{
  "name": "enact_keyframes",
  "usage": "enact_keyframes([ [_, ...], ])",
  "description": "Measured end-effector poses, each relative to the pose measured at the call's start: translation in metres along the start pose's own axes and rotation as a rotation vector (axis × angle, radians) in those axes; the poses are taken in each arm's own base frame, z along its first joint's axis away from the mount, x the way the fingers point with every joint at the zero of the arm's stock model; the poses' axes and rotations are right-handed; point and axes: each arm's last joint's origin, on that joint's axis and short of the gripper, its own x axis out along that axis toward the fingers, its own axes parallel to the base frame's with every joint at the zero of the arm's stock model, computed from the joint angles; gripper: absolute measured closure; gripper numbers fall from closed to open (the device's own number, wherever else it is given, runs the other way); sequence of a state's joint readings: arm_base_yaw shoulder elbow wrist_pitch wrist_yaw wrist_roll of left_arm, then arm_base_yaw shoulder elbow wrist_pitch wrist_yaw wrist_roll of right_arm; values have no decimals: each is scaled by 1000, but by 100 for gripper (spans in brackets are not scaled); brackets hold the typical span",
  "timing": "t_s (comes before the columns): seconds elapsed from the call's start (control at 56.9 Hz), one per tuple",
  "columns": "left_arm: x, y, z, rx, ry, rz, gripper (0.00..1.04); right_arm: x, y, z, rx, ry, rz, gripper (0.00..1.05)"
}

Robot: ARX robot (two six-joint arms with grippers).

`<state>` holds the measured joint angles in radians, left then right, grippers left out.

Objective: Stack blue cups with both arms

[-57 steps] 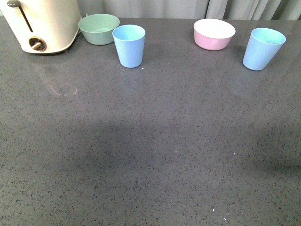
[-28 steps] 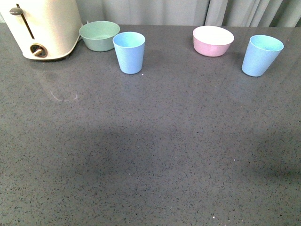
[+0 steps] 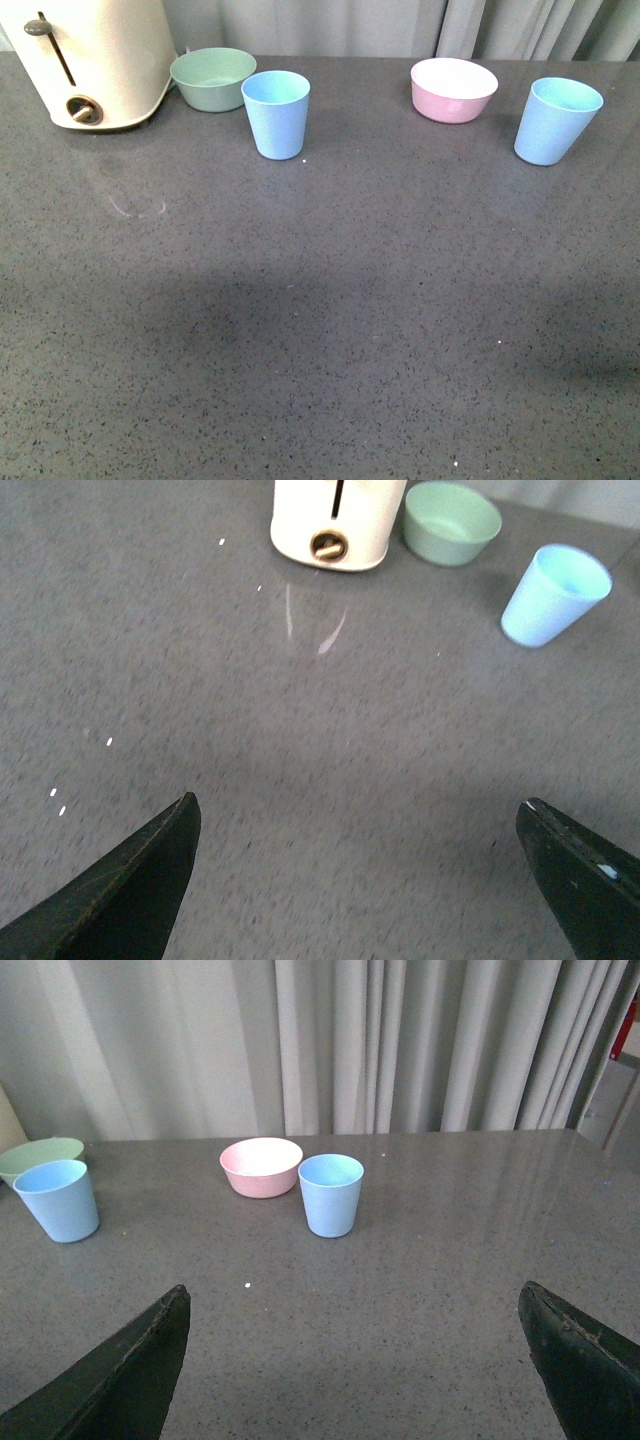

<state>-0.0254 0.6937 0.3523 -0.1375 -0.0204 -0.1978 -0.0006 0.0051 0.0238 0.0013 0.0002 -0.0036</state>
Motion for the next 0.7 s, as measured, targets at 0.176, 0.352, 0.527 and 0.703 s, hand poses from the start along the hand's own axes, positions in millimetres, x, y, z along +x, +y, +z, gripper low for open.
enact_keyframes([
  [0.176, 59, -24, 44, 14, 49, -22, 9, 0, 0, 0, 0, 0, 0, 9],
  [0.352, 121, -51, 68, 28, 140, -32, 9, 0, 0, 0, 0, 0, 0, 9],
  [0.527, 184, -80, 85, 39, 234, -12, 9, 0, 0, 0, 0, 0, 0, 9],
  [0.703, 235, -122, 102, 61, 289, -20, 9, 0, 0, 0, 0, 0, 0, 9],
])
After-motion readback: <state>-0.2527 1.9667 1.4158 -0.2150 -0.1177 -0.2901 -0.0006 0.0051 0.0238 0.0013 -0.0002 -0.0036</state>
